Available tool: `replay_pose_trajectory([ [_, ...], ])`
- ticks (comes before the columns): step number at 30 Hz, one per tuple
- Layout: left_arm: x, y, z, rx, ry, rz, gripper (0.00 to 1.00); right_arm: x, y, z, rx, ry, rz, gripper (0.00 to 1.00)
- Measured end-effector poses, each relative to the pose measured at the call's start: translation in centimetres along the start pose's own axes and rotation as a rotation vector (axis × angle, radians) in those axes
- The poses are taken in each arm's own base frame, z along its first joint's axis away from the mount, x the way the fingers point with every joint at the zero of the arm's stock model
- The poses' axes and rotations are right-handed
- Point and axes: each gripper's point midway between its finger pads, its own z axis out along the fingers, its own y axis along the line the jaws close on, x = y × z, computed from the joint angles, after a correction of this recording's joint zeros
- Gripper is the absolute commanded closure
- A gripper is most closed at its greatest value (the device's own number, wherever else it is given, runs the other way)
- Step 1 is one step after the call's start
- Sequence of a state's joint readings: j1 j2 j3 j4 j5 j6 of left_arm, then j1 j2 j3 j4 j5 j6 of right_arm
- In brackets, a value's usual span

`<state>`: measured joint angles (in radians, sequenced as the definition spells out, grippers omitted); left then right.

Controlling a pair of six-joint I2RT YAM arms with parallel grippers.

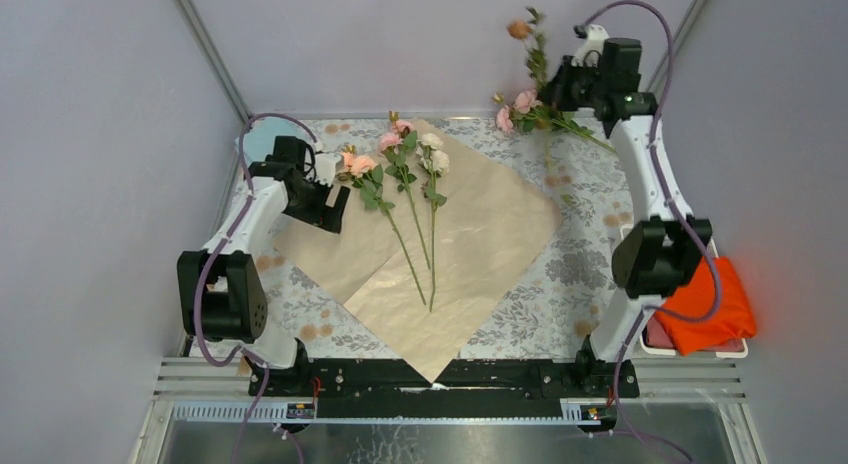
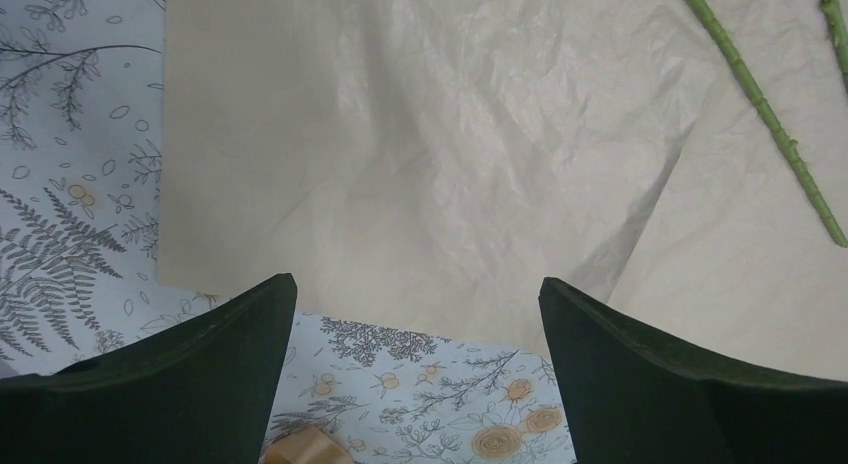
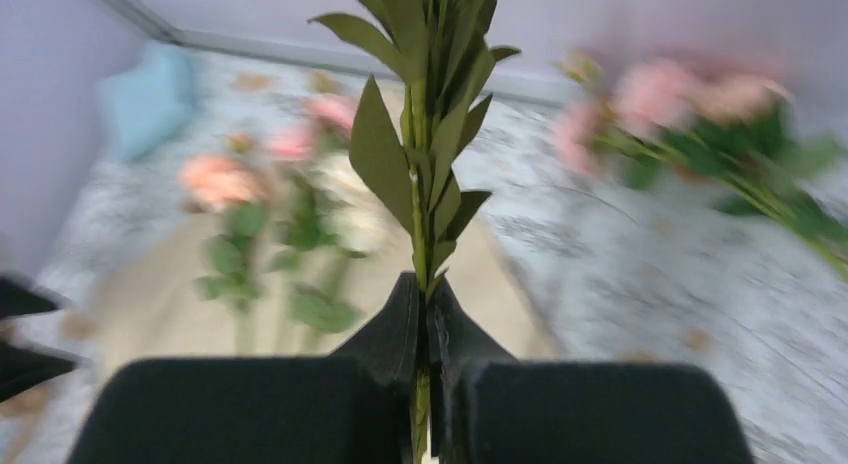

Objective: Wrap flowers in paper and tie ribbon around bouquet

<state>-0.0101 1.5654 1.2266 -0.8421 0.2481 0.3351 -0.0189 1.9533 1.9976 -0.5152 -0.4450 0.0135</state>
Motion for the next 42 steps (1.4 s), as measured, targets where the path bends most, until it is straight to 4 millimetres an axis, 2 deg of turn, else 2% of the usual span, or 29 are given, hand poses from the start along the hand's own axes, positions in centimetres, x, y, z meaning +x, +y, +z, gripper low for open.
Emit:
replay_pose_trajectory([
  [1, -0.1, -0.1, -0.3, -0.002, -0.008, 0.002, 0.01, -1.2, 3.1, -1.1, -0.046, -0.062, -0.001, 1.0],
  [2, -0.3, -0.1, -0.5, -0.003, -0.017, 0.005, 0.01, -2.3, 7.5, -2.5, -0.116, -0.138, -0.007, 1.0],
  [4, -0.4, -0.2, -0.8, -0.005, -0.03, 0.008, 0.01, -2.8, 16.7, -4.2, -0.277, -0.235, -0.032, 1.0],
  [5, -0.5, -0.2, -1.0, -0.006, -0.034, 0.009, 0.01, -2.4, 21.7, -4.8, -0.372, -0.267, -0.035, 1.0],
  [7, -0.4, -0.3, -1.2, -0.007, -0.04, 0.011, 0.01, -0.4, 29.3, -4.6, -0.521, -0.261, -0.014, 1.0],
  [8, -0.3, -0.4, -1.3, -0.008, -0.042, 0.011, 0.01, 0.9, 32.2, -3.9, -0.571, -0.238, 0.012, 1.0],
  [9, -0.2, -0.5, -1.4, -0.008, -0.044, 0.012, 0.01, 2.4, 34.2, -2.5, -0.597, -0.206, 0.046, 1.0],
  [10, -0.1, -0.5, -1.5, -0.006, -0.047, 0.011, 0.01, 3.8, 35.1, -0.8, -0.596, -0.173, 0.076, 1.0],
  [11, 0.0, -0.5, -1.7, -0.003, -0.052, 0.008, 0.01, 5.7, 35.5, 1.4, -0.577, -0.127, 0.108, 1.0],
  [12, 0.0, -0.4, -1.8, -0.005, -0.057, 0.004, 0.01, 8.1, 35.3, 4.5, -0.529, -0.07, 0.145, 1.0],
  [13, 0.0, -0.4, -2.0, -0.007, -0.061, 0.001, 0.01, 9.8, 34.9, 6.4, -0.496, -0.035, 0.163, 1.0],
  [14, 0.0, -0.3, -2.1, -0.009, -0.065, 0.0, 0.01, 12.0, 34.2, 8.6, -0.45, 0.01, 0.183, 0.99],
  [15, 0.0, -0.2, -2.2, -0.01, -0.07, -0.001, 0.01, 15.6, 32.7, 11.5, -0.374, 0.089, 0.208, 0.88],
  [16, 0.0, -0.2, -2.3, -0.012, -0.072, -0.002, 0.01, 17.1, 32.0, 12.4, -0.345, 0.121, 0.213, 0.71],
  [17, -0.1, -0.2, -2.3, -0.011, -0.075, -0.002, 0.01, 19.2, 31.0, 13.6, -0.297, 0.171, 0.218, 0.5],
  [18, -0.1, -0.3, -2.4, -0.01, -0.076, -0.002, 0.01, 21.0, 30.0, 14.5, -0.253, 0.218, 0.215, 0.37],
  [20, -0.1, -0.3, -2.4, -0.005, -0.078, -0.001, 0.01, 22.9, 28.5, 15.5, -0.197, 0.281, 0.196, 0.19],
  [21, -0.1, -0.4, -2.4, -0.003, -0.079, 0.0, 0.01, 23.1, 27.7, 15.6, -0.177, 0.309, 0.164, 0.04],
  [23, -0.1, -0.4, -2.3, 0.001, -0.079, 0.002, 0.01, 21.7, 26.3, 15.4, -0.165, 0.319, 0.106, 0.01],
  [25, 0.0, -0.5, -2.2, 0.004, -0.076, 0.003, 0.01, 17.9, 24.2, 15.0, -0.175, 0.277, 0.036, 0.01],
  [27, 0.1, -0.5, -2.2, 0.006, -0.074, 0.005, 0.01, 13.5, 20.6, 14.2, -0.161, 0.215, -0.028, 0.0],
  [28, 0.1, -0.5, -2.2, 0.006, -0.074, 0.005, 0.01, 11.2, 18.0, 13.5, -0.133, 0.179, -0.062, 0.0],
  [30, 0.1, -0.5, -2.2, 0.006, -0.074, 0.005, 0.01, 7.0, 11.3, 11.7, -0.048, 0.11, -0.131, 0.0],
  [33, 0.2, -0.5, -2.1, 0.008, -0.069, 0.004, 0.01, 3.3, -0.5, 8.3, 0.147, 0.062, -0.216, 0.0],
  [35, 0.3, -0.4, -1.7, 0.01, -0.058, 0.0, 0.01, 2.8, -7.2, 6.5, 0.262, 0.08, -0.235, 0.0],
  [37, 0.5, -0.3, -1.4, 0.01, -0.043, -0.004, 0.01, 2.6, -12.9, 5.4, 0.348, 0.104, -0.25, 0.0],
  [39, 0.8, -0.1, -0.9, 0.01, -0.025, -0.008, 0.01, 3.0, -17.2, 5.6, 0.397, 0.126, -0.265, 0.0],
  [42, 0.9, 0.1, -0.3, 0.01, -0.001, -0.015, 0.01, 5.0, -20.8, 7.4, 0.41, 0.169, -0.282, 0.0],
])
